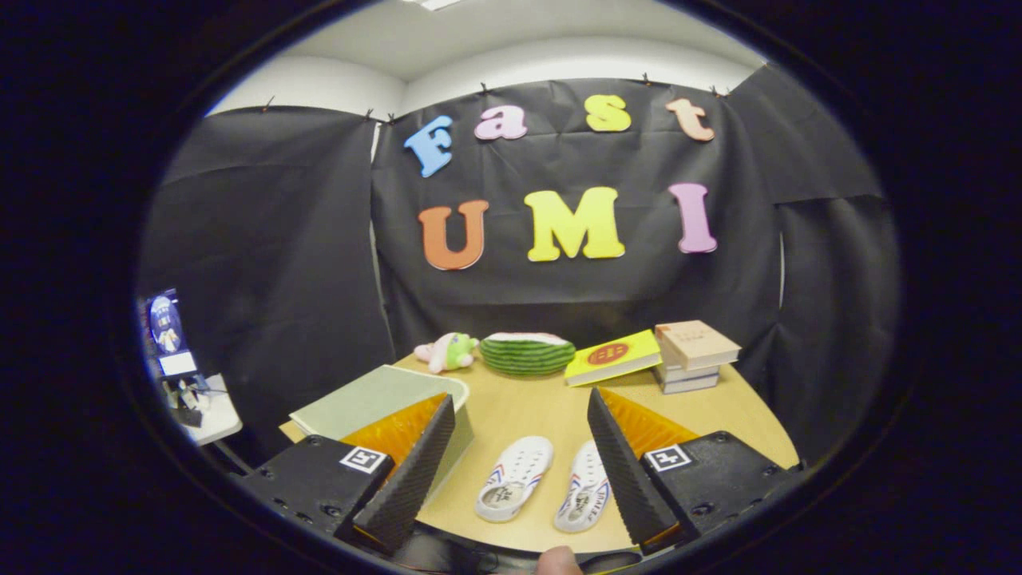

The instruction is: Open the storage box then place both shoes into the box .Put the left shoe in first, then the right shoe, with the right side of both shoes facing outward in a uniform manner.

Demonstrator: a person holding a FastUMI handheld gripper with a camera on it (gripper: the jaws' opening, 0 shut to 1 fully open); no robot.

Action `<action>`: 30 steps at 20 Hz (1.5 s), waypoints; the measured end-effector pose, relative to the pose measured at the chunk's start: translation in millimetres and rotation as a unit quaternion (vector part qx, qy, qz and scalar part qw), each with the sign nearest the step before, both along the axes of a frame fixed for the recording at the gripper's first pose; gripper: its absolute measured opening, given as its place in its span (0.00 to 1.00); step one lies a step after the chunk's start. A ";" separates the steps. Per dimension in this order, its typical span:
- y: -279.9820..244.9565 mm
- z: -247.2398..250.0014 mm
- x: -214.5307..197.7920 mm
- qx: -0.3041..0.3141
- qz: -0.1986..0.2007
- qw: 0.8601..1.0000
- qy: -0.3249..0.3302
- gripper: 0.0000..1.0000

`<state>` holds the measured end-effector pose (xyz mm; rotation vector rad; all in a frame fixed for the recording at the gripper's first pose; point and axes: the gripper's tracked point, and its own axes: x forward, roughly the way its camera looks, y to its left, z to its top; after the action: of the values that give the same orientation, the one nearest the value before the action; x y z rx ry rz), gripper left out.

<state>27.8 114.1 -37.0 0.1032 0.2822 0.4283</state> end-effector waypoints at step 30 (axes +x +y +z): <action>153.0 -113.6 41.0 0.224 0.243 0.868 0.369 0.13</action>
<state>68.7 267.1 -150.6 0.6739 0.9774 0.9508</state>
